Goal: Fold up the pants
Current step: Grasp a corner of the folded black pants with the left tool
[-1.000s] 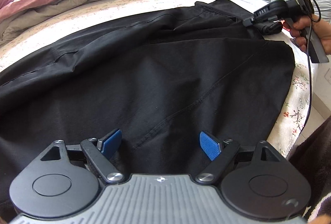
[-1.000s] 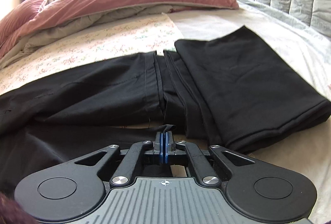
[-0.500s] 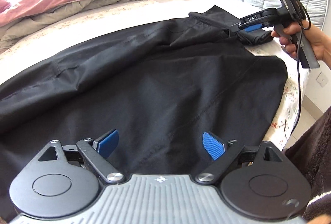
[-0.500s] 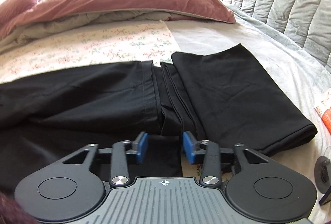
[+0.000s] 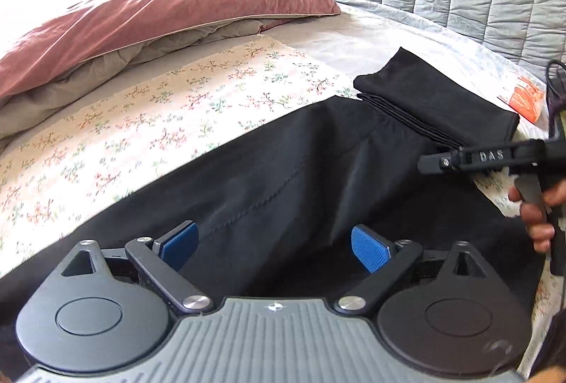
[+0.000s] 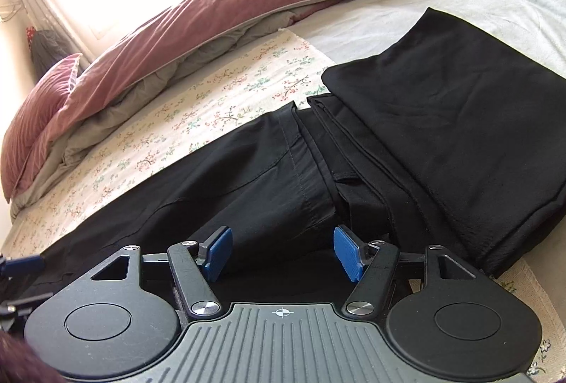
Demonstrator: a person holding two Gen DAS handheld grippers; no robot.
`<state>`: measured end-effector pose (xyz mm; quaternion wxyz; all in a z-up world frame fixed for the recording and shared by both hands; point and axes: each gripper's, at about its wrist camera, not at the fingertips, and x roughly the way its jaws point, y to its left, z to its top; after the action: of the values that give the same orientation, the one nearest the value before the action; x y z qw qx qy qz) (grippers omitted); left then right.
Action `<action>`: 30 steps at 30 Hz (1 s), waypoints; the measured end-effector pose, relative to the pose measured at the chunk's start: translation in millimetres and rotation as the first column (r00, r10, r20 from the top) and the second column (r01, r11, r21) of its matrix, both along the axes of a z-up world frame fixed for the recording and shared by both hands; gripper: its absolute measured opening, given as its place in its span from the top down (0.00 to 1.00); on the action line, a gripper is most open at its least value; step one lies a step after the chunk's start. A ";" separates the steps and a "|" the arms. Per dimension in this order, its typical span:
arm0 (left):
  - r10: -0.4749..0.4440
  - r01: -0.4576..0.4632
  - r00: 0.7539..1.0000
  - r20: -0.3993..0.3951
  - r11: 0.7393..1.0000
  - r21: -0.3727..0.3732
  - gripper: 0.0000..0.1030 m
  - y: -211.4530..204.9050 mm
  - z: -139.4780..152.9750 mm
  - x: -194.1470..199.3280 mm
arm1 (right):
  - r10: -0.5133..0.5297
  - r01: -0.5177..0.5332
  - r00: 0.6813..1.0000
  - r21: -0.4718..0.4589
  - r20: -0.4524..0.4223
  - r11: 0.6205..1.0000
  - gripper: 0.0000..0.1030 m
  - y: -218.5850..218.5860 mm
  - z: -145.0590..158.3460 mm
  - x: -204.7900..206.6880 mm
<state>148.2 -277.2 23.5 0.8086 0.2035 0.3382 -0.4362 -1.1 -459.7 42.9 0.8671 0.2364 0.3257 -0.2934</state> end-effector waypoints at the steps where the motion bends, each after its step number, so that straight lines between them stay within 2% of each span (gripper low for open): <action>1: -0.006 0.006 1.000 0.011 1.000 0.007 0.00 -13.3 -2.4 7.7 | 0.006 -0.006 1.000 0.009 0.001 1.000 0.38 -4.0 -2.6 0.8; 6: -0.042 0.038 0.998 0.052 0.996 0.083 0.00 -82.8 -29.4 45.0 | 0.042 -0.044 0.999 0.071 0.026 0.997 0.38 -17.5 -15.3 4.8; 10: -0.081 0.075 0.996 0.039 0.990 0.123 0.00 -131.0 -49.4 76.6 | 0.092 -0.093 0.996 0.070 0.021 0.993 0.38 -20.1 -14.8 5.4; 15: -0.143 0.153 0.985 -0.092 0.981 0.115 0.02 -176.6 -59.3 111.9 | 0.138 -0.143 0.989 0.111 0.048 0.983 0.38 -27.9 -14.4 1.3; 19: -0.190 0.207 0.963 -0.192 0.976 0.074 0.11 -203.5 -66.2 128.9 | 0.145 -0.158 0.985 0.168 0.089 0.973 0.39 -37.5 -13.0 -2.3; 21: -0.200 0.214 0.957 -0.209 0.976 0.048 0.15 -210.4 -68.5 132.0 | 0.137 -0.156 0.985 0.195 0.109 0.968 0.39 -41.4 -12.7 -3.6; 24: -0.219 0.226 0.941 -0.256 0.974 -0.004 0.26 -218.8 -67.8 137.4 | 0.124 -0.151 0.984 0.225 0.130 0.963 0.43 -46.0 -11.3 -6.9; 25: -0.223 0.226 0.935 -0.277 0.974 -0.020 0.34 -221.1 -67.6 138.4 | 0.122 -0.150 0.984 0.231 0.133 0.961 0.44 -47.1 -11.3 -7.6; 26: -0.228 0.228 0.926 -0.300 0.973 -0.037 0.47 -222.3 -67.2 138.6 | 0.116 -0.146 0.984 0.241 0.136 0.959 0.44 -48.8 -11.4 -7.9; 27: -0.230 0.225 0.918 -0.324 0.973 -0.052 0.55 -223.7 -67.3 138.8 | 0.111 -0.143 0.984 0.248 0.137 0.958 0.44 -49.3 -11.1 -8.1; 28: -0.228 0.220 0.913 -0.339 0.974 -0.063 0.79 -223.4 -67.4 138.0 | 0.107 -0.139 0.985 0.251 0.137 0.958 0.44 -49.2 -10.4 -8.1; 29: -0.230 0.219 0.909 -0.348 0.973 -0.071 0.91 -223.7 -66.8 136.5 | 0.107 -0.138 0.985 0.247 0.135 0.959 0.44 -48.5 -9.0 -7.8; 30: -0.232 0.219 0.915 -0.329 0.973 -0.079 0.91 -221.6 -64.0 133.2 | 0.111 -0.140 0.985 0.240 0.132 0.961 0.43 -47.3 -8.0 -7.4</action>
<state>281.3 -498.8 -40.5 0.6873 0.1475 0.4365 -0.5615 -8.5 -506.9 34.9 0.8651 0.3389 0.3230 -0.1803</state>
